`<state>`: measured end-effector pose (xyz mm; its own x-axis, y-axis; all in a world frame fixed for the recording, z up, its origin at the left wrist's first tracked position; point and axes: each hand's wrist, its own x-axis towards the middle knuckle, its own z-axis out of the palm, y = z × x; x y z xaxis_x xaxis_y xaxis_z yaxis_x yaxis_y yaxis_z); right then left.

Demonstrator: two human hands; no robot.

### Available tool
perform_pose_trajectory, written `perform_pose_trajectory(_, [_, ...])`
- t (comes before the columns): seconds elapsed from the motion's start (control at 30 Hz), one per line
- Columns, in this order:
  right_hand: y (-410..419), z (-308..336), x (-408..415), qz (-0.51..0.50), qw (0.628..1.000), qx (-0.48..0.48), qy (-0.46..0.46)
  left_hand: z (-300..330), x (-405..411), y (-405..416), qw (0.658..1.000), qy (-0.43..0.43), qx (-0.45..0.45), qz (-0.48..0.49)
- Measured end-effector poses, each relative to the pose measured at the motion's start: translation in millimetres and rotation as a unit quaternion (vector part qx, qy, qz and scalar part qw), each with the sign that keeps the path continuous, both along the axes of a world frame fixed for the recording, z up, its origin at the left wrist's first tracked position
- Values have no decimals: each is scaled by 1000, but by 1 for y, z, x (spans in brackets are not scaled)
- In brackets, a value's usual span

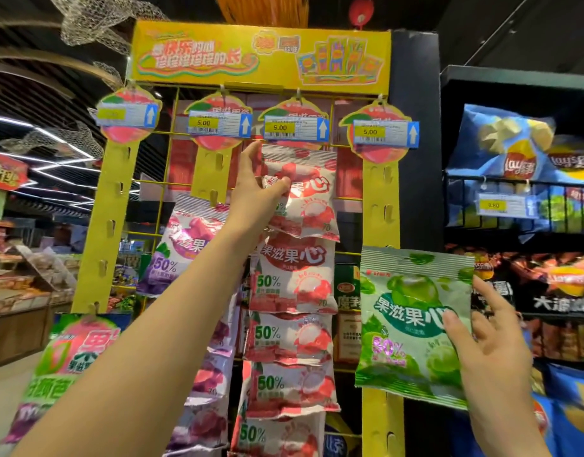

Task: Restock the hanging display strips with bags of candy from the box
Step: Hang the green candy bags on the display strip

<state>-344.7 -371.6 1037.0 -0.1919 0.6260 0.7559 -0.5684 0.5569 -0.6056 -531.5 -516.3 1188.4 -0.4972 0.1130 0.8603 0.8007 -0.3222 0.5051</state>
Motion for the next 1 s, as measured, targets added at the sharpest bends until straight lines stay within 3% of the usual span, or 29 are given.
perform_pose_trajectory(0.6, [-6,-14,4,-7,1000,-13,-6,-7,3,-1,995,-74,-56,20])
perform_pose_trajectory(0.83, [-16,-14,8,-4,1000,7,-17,-20,7,-4,996,-53,-64,30])
perform_pose_trajectory(1.0, [-13,-18,5,-18,999,2,-33,-26,11,-11,992,4,-71,108])
